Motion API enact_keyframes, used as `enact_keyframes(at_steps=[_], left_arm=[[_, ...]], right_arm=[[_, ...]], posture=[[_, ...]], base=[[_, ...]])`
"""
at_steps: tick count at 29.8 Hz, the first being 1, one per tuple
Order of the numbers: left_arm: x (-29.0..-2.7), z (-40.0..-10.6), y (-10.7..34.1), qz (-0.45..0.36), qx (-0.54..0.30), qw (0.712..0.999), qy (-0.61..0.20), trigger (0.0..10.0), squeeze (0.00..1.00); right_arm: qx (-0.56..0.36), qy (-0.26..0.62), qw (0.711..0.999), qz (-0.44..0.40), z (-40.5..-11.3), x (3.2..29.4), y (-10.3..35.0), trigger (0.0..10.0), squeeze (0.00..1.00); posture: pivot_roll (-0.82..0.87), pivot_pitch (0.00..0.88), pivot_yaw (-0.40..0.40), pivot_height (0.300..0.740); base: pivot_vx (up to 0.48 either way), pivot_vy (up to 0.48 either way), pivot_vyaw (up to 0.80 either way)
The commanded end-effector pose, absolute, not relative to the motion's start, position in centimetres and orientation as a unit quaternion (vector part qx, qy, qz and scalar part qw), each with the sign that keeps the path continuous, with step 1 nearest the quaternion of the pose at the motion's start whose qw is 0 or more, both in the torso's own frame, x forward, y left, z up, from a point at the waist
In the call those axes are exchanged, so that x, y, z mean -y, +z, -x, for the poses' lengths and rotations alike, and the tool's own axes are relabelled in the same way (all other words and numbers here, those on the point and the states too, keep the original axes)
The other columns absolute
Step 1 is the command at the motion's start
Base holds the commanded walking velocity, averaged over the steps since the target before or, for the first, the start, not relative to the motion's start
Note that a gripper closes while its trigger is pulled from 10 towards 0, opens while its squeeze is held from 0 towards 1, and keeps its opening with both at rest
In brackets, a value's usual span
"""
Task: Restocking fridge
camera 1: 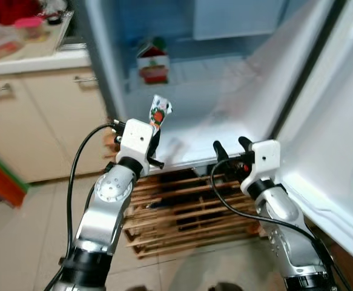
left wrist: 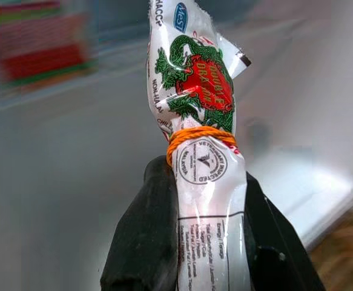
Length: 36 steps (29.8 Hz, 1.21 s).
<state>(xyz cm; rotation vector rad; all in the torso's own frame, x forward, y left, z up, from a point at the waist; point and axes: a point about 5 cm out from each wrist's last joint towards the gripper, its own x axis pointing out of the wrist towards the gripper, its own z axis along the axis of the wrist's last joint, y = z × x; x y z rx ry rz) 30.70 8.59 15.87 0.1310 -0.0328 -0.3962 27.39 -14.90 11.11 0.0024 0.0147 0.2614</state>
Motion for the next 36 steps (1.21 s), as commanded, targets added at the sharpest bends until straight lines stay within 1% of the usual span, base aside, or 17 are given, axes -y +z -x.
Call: enact_keyframes(at_steps=[1, 2, 3, 9, 10, 13, 16, 20, 22, 26, 29, 31, 32, 36], left_arm=[[-9.8, -31.4, 15.2, -0.057, -0.012, 0.982, -0.179, 0.0, 0.0], [-9.8, -31.4, 15.2, -0.057, -0.012, 0.982, -0.179, 0.0, 0.0], [-9.6, -32.6, 15.1, -0.048, -0.032, 0.982, -0.177, 0.0, 0.0], [-8.9, -35.1, 15.1, -0.053, -0.051, 0.983, -0.171, 0.0, 0.0], [-8.5, -36.5, 15.0, -0.045, -0.062, 0.983, -0.166, 0.0, 0.0], [-8.1, -37.3, 14.9, -0.044, -0.07, 0.983, -0.167, 0.0, 0.0], [-7.1, -38.2, 15.0, -0.03, -0.081, 0.981, -0.175, 0.0, 0.0], [-6.6, -38.6, 14.6, -0.01, -0.101, 0.98, -0.171, 0.0, 0.0], [-7.0, -38.8, 14.2, -0.003, -0.113, 0.981, -0.157, 0.0, 0.0], [-8.4, -39.3, 14.1, -0.02, -0.116, 0.986, -0.119, 0.0, 0.0], [-9.4, -39.9, 15.0, -0.024, -0.102, 0.99, -0.096, 0.0, 0.0], [-9.6, -40.1, 15.3, -0.025, -0.096, 0.991, -0.092, 0.0, 0.0], [-10.3, -40.4, 16.1, -0.03, -0.085, 0.993, -0.079, 0.0, 0.0], [-11.2, -40.9, 17.0, -0.029, -0.073, 0.995, -0.061, 0.0, 0.0]], right_arm=[[0.0, 0.148, 0.989, -0.009, -27.4, 14.0, 11.4, 10.0, 0.0], [0.0, 0.148, 0.989, -0.009, -27.4, 14.0, 11.4, 10.0, 0.0], [-0.003, 0.153, 0.988, -0.009, -27.3, 13.9, 11.3, 10.0, 0.0], [-0.005, 0.16, 0.987, -0.008, -27.2, 13.9, 11.3, 10.0, 0.0], [-0.005, 0.162, 0.987, -0.008, -27.0, 14.0, 11.4, 10.0, 0.0], [-0.005, 0.163, 0.987, -0.008, -26.7, 14.0, 11.5, 10.0, 0.0], [-0.006, 0.168, 0.986, -0.007, -25.9, 13.9, 11.6, 10.0, 0.0], [-0.005, 0.171, 0.985, -0.01, -24.8, 13.9, 11.9, 10.0, 0.0], [-0.007, 0.17, 0.985, -0.011, -24.3, 14.0, 12.1, 10.0, 0.0], [-0.017, 0.172, 0.985, -0.011, -22.8, 14.4, 12.2, 10.0, 0.0], [-0.031, 0.17, 0.985, -0.008, -21.9, 15.1, 12.1, 10.0, 0.0], [-0.036, 0.17, 0.985, -0.008, -21.5, 15.2, 12.1, 10.0, 0.0], [-0.047, 0.173, 0.984, -0.007, -20.5, 15.5, 12.0, 10.0, 0.0], [-0.063, 0.174, 0.983, -0.005, -19.2, 15.8, 12.1, 10.0, 0.0]], posture=[[-0.07, 0.032, 0.006, 0.74], [-0.07, 0.032, 0.006, 0.74], [-0.07, 0.026, 0.003, 0.74], [-0.1, 0.028, 0.002, 0.74], [-0.11, 0.036, -0.001, 0.74], [-0.12, 0.045, -0.003, 0.74], [-0.16, 0.072, 0.0, 0.74], [-0.2, 0.108, 0.009, 0.74], [-0.22, 0.123, 0.011, 0.74], [-0.25, 0.157, 0.003, 0.74], [-0.27, 0.18, -0.012, 0.74], [-0.28, 0.188, -0.017, 0.74], [-0.29, 0.205, -0.029, 0.74], [-0.32, 0.227, -0.039, 0.74]], base=[[0.0, 0.0, 0.0], [0.0, 0.0, 0.0], [0.0, 0.0, 0.0], [0.0, 0.0, 0.0], [0.0, 0.0, 0.0], [0.0, 0.0, 0.0], [0.0, 0.0, 0.0], [0.0, 0.0, 0.0], [0.0, 0.0, 0.0], [0.0, 0.0, 0.0], [0.0, 0.0, 0.0], [0.0, 0.0, 0.0], [0.0, 0.0, 0.0], [0.0, 0.0, 0.0]])
